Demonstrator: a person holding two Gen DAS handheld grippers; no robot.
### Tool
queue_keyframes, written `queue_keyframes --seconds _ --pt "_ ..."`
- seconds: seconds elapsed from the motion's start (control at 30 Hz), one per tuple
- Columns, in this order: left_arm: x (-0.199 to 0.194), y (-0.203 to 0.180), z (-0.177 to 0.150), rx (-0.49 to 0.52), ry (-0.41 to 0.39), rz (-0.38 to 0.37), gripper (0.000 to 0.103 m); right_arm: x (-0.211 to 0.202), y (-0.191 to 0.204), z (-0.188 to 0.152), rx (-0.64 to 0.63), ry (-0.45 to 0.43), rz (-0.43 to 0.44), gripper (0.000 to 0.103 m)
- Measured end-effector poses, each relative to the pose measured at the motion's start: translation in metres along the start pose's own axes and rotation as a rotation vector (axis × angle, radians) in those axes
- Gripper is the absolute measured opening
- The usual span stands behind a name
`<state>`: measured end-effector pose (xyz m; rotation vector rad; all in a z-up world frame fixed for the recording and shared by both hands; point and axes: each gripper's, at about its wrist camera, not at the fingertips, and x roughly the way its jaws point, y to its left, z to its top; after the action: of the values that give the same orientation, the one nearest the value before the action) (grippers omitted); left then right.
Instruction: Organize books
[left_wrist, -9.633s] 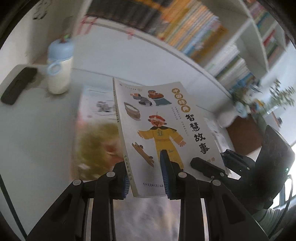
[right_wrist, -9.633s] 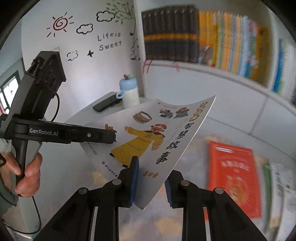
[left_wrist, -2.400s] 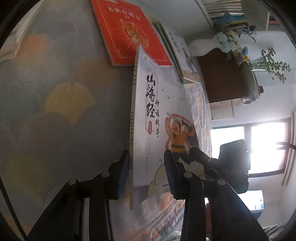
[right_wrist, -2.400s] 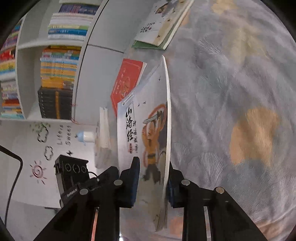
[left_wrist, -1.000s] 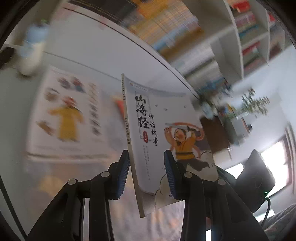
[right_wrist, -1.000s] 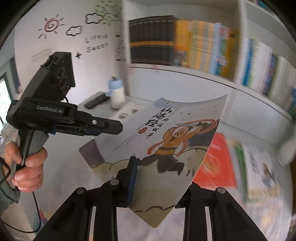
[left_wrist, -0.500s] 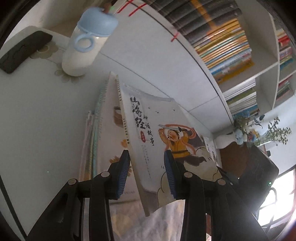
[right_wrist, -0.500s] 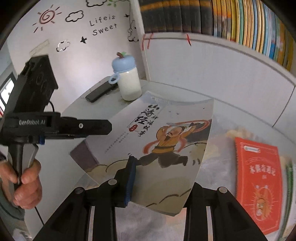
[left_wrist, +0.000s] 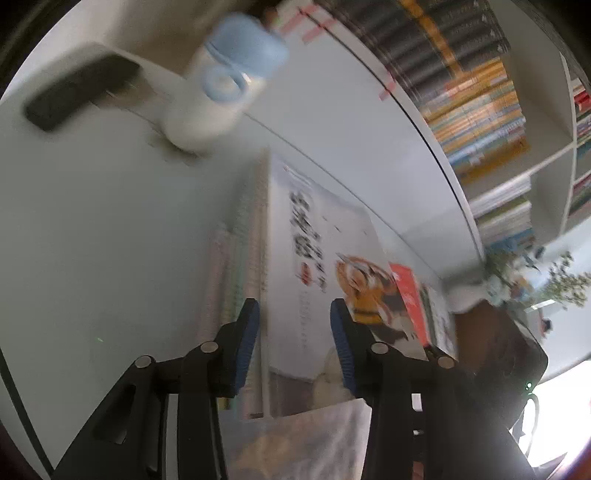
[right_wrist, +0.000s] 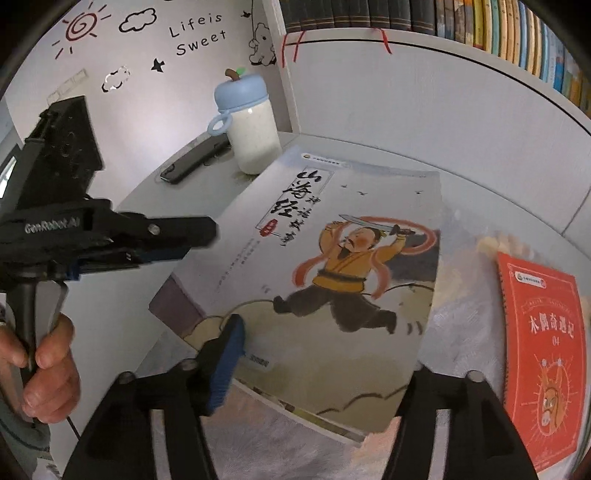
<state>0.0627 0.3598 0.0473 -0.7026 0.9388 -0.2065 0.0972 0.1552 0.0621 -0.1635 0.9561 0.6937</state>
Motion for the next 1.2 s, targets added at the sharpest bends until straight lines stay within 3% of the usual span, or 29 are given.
queue_keyframes --seconds 0.03,0.1,0.23,0.37,0.53,0.7,0.8,0.9,0.97,1.07,1.2 --pt "-0.008 0.002 -0.001 -0.005 -0.024 0.016 0.041 -0.001 -0.002 -0.001 0.000 0.002 0.001 0.074" --pt "-0.023 0.007 -0.007 -0.024 -0.051 0.037 0.041 -0.005 -0.005 -0.006 0.016 0.014 -0.004 0.079" --pt "-0.045 0.005 -0.025 -0.011 -0.052 0.110 0.041 -0.024 -0.014 -0.030 0.045 0.041 -0.025 0.079" --pt "-0.061 -0.019 -0.055 0.064 -0.020 0.168 0.043 -0.060 -0.037 -0.079 0.121 0.037 -0.019 0.079" --pt "-0.055 -0.062 -0.091 0.171 0.041 0.189 0.043 -0.115 -0.083 -0.143 0.255 0.025 -0.173 0.079" --pt "-0.033 -0.117 -0.122 0.242 0.107 0.131 0.044 -0.181 -0.156 -0.203 0.488 -0.024 -0.314 0.079" --pt "-0.019 -0.159 -0.141 0.318 0.137 0.128 0.044 -0.216 -0.196 -0.232 0.588 -0.052 -0.349 0.079" --pt "-0.006 -0.202 -0.161 0.396 0.186 0.102 0.050 -0.251 -0.218 -0.246 0.589 -0.098 -0.399 0.079" --pt "0.001 -0.234 -0.174 0.453 0.200 0.090 0.066 -0.274 -0.226 -0.251 0.561 -0.124 -0.449 0.079" --pt "0.011 -0.276 -0.187 0.537 0.200 0.068 0.070 -0.306 -0.230 -0.251 0.506 -0.165 -0.528 0.079" --pt "0.034 -0.315 -0.195 0.575 0.217 0.029 0.080 -0.335 -0.242 -0.258 0.456 -0.200 -0.566 0.094"
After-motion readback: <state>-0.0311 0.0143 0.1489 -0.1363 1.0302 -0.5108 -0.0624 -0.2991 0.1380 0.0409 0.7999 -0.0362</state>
